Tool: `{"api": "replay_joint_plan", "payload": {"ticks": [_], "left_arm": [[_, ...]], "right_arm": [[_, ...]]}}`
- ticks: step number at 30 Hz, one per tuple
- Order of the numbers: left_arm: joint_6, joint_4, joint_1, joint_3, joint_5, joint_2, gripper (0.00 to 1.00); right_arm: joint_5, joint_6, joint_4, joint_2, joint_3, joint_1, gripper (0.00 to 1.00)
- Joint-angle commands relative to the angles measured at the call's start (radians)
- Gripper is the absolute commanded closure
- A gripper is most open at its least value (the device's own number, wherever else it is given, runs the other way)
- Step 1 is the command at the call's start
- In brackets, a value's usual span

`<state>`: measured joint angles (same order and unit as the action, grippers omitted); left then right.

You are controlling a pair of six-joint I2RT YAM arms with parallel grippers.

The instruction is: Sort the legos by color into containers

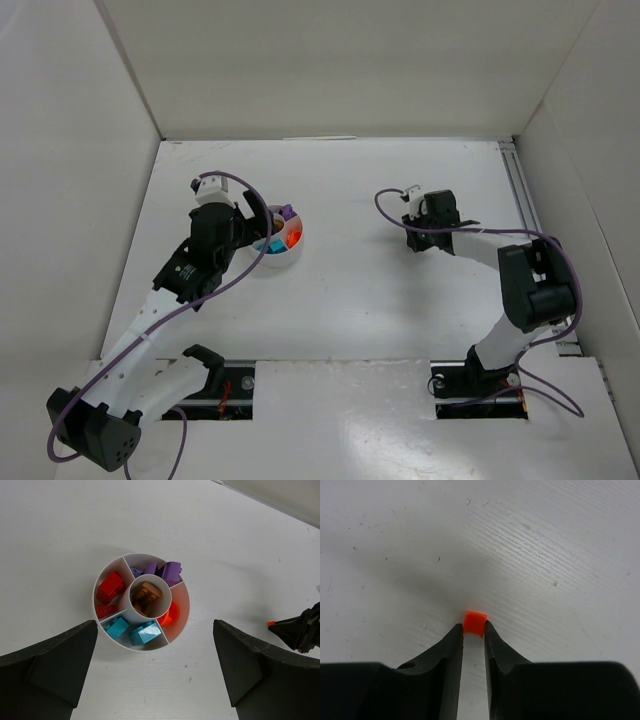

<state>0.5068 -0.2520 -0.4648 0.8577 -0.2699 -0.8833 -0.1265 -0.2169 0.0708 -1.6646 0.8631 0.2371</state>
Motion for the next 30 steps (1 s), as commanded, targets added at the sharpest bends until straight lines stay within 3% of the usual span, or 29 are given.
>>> {"api": "replay_joint_plan", "payload": {"ticks": [1,6,14,19,23,30], "left_arm": [[-0.007,0.014,-0.003,0.017,-0.002,0.009,0.00],[-0.007,0.014,-0.003,0.017,-0.002,0.018,0.00],[0.024,0.014,-0.003,0.017,-0.002,0.037,0.00],[0.076,0.014,-0.003,0.007,-0.034,0.058,0.00],[0.108,0.014,-0.003,-0.013,-0.043,0.081,0.00],[0.153,-0.004,-0.003,-0.032,-0.068,0.113,0.00]], "right_arm": [[0.019,-0.012,0.029,-0.034,0.007,0.016,0.80],[0.019,-0.048,0.029,0.009,0.007,0.037,0.87],[-0.083,-0.168,0.029,0.184,0.034,0.100,0.87],[-0.190,-0.226,-0.003,0.227,0.088,0.224,0.87],[-0.209,-0.251,-0.028,0.207,0.187,0.408,0.87],[-0.274,-0.251,-0.075,0.030,0.395,0.525,0.87]]}}
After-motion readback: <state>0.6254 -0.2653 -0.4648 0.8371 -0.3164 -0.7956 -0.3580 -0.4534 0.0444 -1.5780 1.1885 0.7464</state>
